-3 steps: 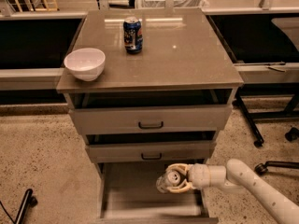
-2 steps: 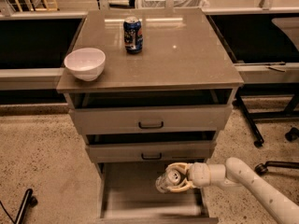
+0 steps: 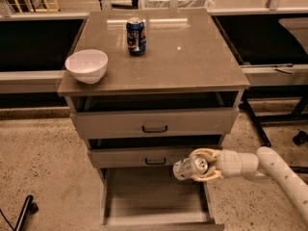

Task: Pick 7up can from bottom drawer and place on counter

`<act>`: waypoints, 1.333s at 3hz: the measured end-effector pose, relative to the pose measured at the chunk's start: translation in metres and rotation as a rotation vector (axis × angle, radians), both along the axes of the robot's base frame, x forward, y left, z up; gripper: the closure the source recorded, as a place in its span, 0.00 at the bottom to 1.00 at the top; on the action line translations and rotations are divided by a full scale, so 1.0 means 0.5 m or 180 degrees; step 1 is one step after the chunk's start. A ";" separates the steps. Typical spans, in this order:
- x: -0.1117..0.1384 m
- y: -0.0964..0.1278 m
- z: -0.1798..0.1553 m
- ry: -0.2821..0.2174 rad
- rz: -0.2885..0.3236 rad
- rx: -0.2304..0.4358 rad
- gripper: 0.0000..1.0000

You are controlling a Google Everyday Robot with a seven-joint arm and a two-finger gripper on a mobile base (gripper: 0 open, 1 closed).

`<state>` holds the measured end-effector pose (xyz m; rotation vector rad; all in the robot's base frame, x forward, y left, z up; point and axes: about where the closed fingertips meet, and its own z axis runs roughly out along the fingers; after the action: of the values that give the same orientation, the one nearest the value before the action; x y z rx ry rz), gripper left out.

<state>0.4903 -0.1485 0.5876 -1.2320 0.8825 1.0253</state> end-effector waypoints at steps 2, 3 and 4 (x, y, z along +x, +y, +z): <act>-0.050 -0.063 0.192 -0.0513 -0.0168 -0.0406 1.00; -0.031 -0.042 0.229 -0.0594 -0.0024 -0.0548 1.00; 0.000 0.005 0.327 -0.0684 0.0166 -0.0915 1.00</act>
Offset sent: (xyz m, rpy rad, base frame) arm -0.0194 -0.0227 0.0574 -0.0603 -0.1035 -0.0318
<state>0.4905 -0.1460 0.7509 -1.5824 0.8520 0.8060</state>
